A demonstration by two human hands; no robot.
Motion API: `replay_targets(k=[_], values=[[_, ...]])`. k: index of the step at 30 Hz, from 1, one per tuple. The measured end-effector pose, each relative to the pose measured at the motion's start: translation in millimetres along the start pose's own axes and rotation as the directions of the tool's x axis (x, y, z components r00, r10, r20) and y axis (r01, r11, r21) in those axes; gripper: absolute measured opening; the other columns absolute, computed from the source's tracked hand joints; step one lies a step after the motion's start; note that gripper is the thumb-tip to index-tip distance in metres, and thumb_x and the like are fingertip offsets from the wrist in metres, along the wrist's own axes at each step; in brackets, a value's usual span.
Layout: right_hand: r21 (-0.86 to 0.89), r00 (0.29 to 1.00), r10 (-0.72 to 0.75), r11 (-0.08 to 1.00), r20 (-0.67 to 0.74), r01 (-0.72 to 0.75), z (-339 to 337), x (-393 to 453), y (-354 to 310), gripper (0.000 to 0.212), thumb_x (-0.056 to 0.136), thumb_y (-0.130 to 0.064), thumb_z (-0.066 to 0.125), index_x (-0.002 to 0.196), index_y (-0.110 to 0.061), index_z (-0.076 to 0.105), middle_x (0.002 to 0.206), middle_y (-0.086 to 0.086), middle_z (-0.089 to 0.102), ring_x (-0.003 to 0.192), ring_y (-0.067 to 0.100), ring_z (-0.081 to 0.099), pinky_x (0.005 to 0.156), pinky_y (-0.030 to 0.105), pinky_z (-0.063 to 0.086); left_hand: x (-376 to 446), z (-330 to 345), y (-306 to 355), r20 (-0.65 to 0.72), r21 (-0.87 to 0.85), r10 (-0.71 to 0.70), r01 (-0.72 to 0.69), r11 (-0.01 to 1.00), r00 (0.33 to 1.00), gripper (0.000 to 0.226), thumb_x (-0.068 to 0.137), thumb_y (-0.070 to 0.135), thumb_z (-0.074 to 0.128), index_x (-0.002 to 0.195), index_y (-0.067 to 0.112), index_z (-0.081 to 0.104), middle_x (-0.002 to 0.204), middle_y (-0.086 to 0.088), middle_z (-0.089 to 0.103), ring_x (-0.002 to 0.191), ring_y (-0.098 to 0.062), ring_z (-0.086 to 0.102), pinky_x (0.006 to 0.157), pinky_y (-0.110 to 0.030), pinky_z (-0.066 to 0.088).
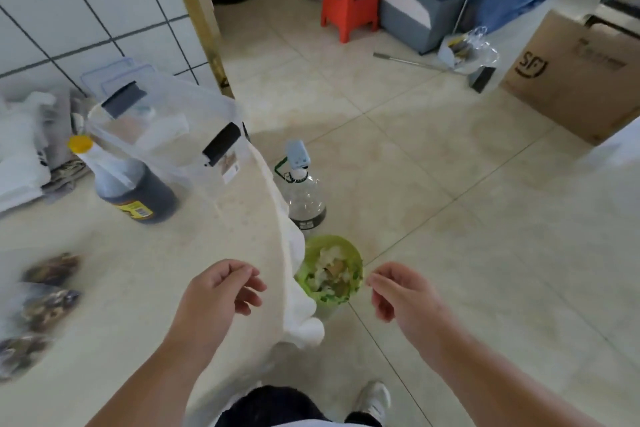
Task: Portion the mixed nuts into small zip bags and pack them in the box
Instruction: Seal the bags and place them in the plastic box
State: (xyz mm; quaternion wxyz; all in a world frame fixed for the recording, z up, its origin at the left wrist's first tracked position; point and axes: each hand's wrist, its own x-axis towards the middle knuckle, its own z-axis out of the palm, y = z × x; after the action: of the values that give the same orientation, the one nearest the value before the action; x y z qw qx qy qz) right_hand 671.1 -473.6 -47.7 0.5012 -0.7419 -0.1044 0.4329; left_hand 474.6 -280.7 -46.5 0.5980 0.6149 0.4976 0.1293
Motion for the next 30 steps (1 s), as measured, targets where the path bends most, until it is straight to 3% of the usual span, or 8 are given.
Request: replay_targets(k=[6, 10, 15, 20, 27, 30], values=[[0.035, 0.999, -0.029, 0.999, -0.013, 0.030, -55.5, 19.6, -3.8, 0.019, 0.090, -0.018, 0.059, 0.072, -0.015, 0.066, 0.063, 0.004, 0.061, 0.055, 0.016, 0.053, 0.055, 0.027, 0.044, -0.8, 54.6, 30.3, 0.004, 0.056, 0.019, -0.019, 0.998, 1.000, 0.036, 0.103, 0.012, 0.054, 0.078, 0.022, 0.076, 0.083, -0.009, 0.079, 0.068, -0.024, 0.073, 0.067, -0.039, 0.054], [0.005, 1.000, -0.013, 1.000, 0.002, 0.013, -76.8, 44.7, -16.4, 0.017, 0.077, -0.035, 0.059, 0.074, -0.021, 0.068, 0.063, 0.001, 0.064, 0.057, 0.015, 0.056, 0.060, 0.032, 0.044, 15.5, 77.8, 44.4, -0.017, 0.076, 0.030, -0.029, 0.997, 0.999, 0.036, 0.103, 0.012, 0.053, 0.078, 0.024, 0.076, 0.083, -0.007, 0.079, 0.069, -0.023, 0.074, 0.067, -0.038, 0.056], [-0.062, 1.000, -0.001, 0.998, 0.019, 0.002, -96.0, 99.6, -37.0, 0.025, 0.068, -0.042, 0.058, 0.076, -0.022, 0.069, 0.062, 0.000, 0.064, 0.057, 0.016, 0.057, 0.059, 0.034, 0.045, 55.0, 97.3, 55.2, -0.048, 0.049, 0.007, -0.004, 0.999, 0.999, 0.035, 0.103, 0.013, 0.053, 0.080, 0.026, 0.076, 0.084, -0.006, 0.079, 0.069, -0.023, 0.074, 0.066, -0.037, 0.056], [-0.109, 0.999, -0.019, 0.994, 0.031, 0.022, -111.5, 160.1, -77.2, 0.012, 0.080, -0.030, 0.061, 0.073, -0.023, 0.068, 0.060, -0.001, 0.063, 0.053, 0.015, 0.056, 0.057, 0.032, 0.043, 106.9, 110.4, 72.6, -0.090, 0.027, -0.021, 0.024, 0.999, 0.996, 0.033, 0.104, 0.016, 0.054, 0.081, 0.026, 0.076, 0.084, -0.005, 0.079, 0.071, -0.024, 0.074, 0.067, -0.037, 0.055], [-0.127, 0.993, -0.050, 0.990, 0.103, 0.063, -132.2, 233.5, -131.2, 0.015, 0.093, -0.017, 0.060, 0.082, -0.007, 0.065, 0.061, 0.001, 0.061, 0.055, 0.015, 0.054, 0.053, 0.026, 0.043, 163.9, 131.1, 114.6, -0.122, -0.006, -0.029, 0.029, 1.000, 0.992, 0.035, 0.105, 0.014, 0.054, 0.081, 0.028, 0.076, 0.083, -0.006, 0.079, 0.069, -0.023, 0.073, 0.066, -0.038, 0.055], [-0.148, 0.983, -0.053, 0.986, 0.176, 0.080, -129.1, 262.7, -148.2, 0.015, 0.092, -0.017, 0.061, 0.079, -0.009, 0.065, 0.061, 0.003, 0.061, 0.055, 0.017, 0.054, 0.053, 0.026, 0.044, 177.3, 137.3, 127.6, -0.174, -0.039, -0.056, 0.050, 0.998, 0.983, 0.036, 0.105, 0.014, 0.053, 0.081, 0.028, 0.076, 0.084, -0.007, 0.079, 0.069, -0.024, 0.073, 0.066, -0.037, 0.055]])
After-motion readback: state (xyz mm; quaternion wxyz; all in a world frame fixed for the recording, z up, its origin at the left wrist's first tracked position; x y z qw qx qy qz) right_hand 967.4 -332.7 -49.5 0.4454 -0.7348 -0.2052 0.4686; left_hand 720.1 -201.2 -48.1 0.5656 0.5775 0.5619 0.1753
